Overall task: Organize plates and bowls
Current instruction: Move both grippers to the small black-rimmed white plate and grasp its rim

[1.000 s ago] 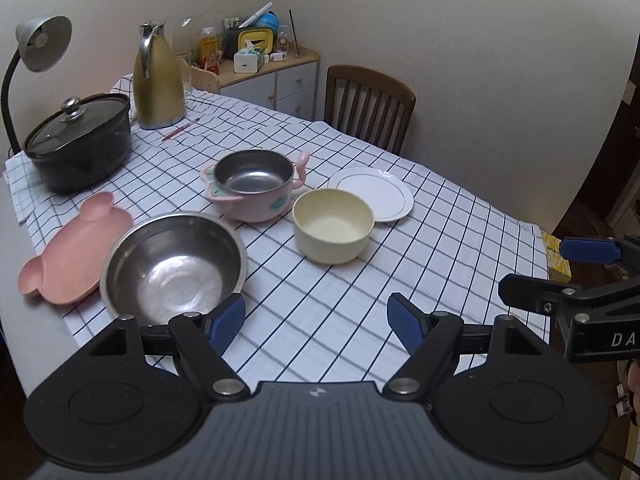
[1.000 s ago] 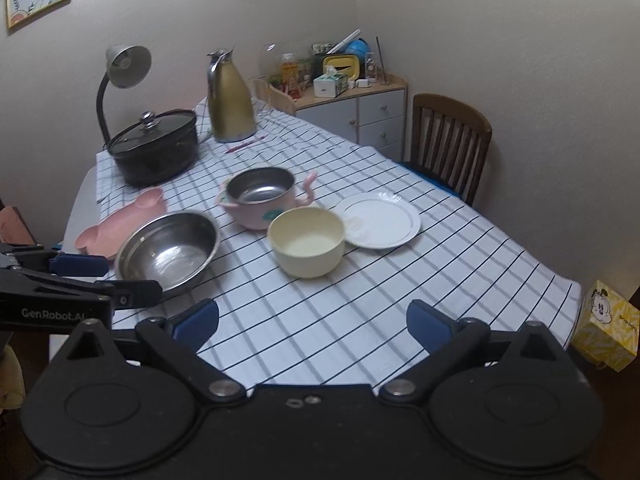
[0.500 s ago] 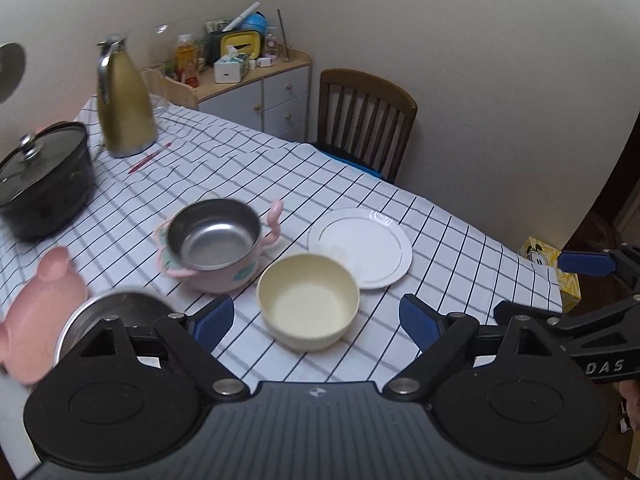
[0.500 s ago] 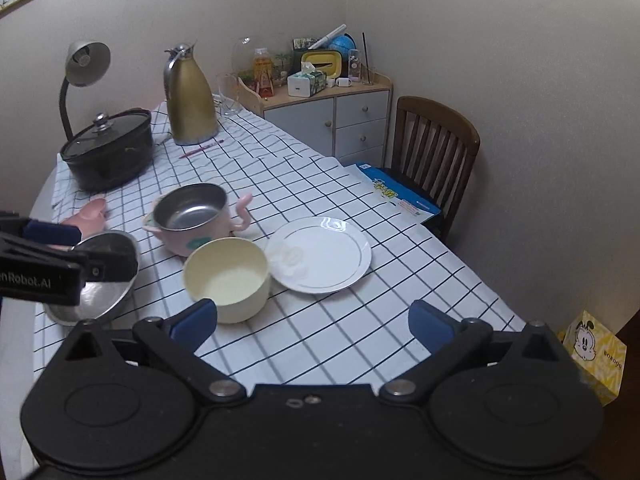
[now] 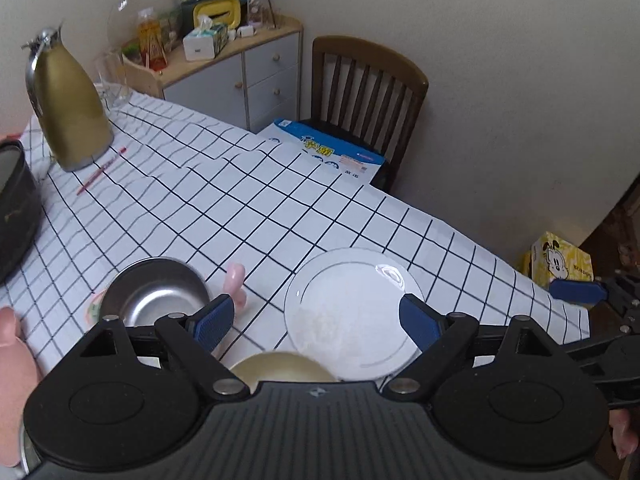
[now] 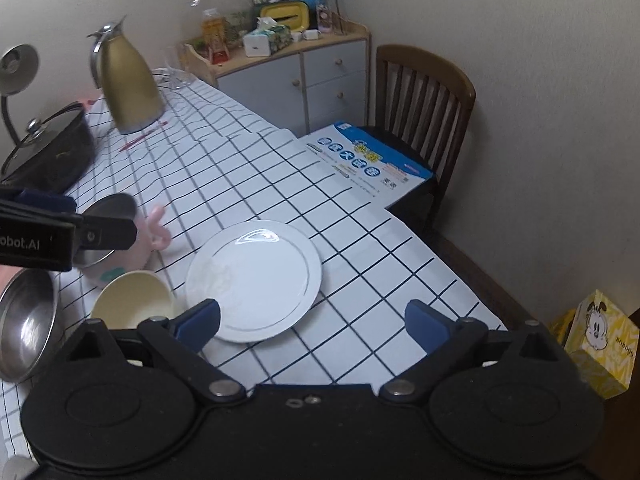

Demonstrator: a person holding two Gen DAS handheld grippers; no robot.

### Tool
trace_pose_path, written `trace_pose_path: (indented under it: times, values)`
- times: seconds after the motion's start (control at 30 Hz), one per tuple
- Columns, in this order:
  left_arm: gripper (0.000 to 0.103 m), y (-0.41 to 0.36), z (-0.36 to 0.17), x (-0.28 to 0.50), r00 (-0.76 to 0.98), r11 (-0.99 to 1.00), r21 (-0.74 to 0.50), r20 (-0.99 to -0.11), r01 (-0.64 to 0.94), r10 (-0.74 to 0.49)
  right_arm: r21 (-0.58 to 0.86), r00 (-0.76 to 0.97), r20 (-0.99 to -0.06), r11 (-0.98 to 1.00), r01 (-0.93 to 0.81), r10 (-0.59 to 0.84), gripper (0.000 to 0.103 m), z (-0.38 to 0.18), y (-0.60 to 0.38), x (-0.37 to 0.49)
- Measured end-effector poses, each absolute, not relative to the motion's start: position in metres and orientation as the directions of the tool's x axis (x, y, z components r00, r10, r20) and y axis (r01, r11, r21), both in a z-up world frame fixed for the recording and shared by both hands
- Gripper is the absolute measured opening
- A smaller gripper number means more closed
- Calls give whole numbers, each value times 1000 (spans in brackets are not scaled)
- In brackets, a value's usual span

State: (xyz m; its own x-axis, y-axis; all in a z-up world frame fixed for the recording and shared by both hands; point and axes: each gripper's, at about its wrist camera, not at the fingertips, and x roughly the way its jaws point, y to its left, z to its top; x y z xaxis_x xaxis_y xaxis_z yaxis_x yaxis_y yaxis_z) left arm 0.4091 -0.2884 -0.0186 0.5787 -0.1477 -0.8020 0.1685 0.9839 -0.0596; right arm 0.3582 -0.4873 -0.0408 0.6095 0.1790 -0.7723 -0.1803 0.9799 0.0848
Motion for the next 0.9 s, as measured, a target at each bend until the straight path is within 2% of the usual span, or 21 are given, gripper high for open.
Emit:
trace_pose_path:
  times: [0.13,0.3,0.4,0.53,0.67,0.77,0.9]
  values:
    - [90,-293,-34,439,557,986,-70,-818,154,-145,119,589,-786,980,-158,190,92,-53,-495,382]
    - [89,-306,-55,466,523,983,-61,-840,171,-143,152,556,-805,978,-146,208,92,-70,-499,406]
    - [89,-313,-66,477,511,982,-51,-849,179,-137,173,532,-818,976,-133,217,86,-81,-501,418]
    - [71,-319,-81,490,478,979,-37,-868,202,-132,224,501,-831,970,-99,243,80,-95,-504,431]
    - [67,-318,-96,501,439,978,-47,-888,203,-133,257,486,-832,962,-89,267,77,-107,-503,440]
    - [58,-316,-108,508,411,978,-52,-902,200,-132,259,472,-838,961,-97,273,75,-114,-499,444]
    - [50,-311,-120,515,385,980,-67,-913,187,-136,280,458,-840,955,-93,291,66,-123,-498,449]
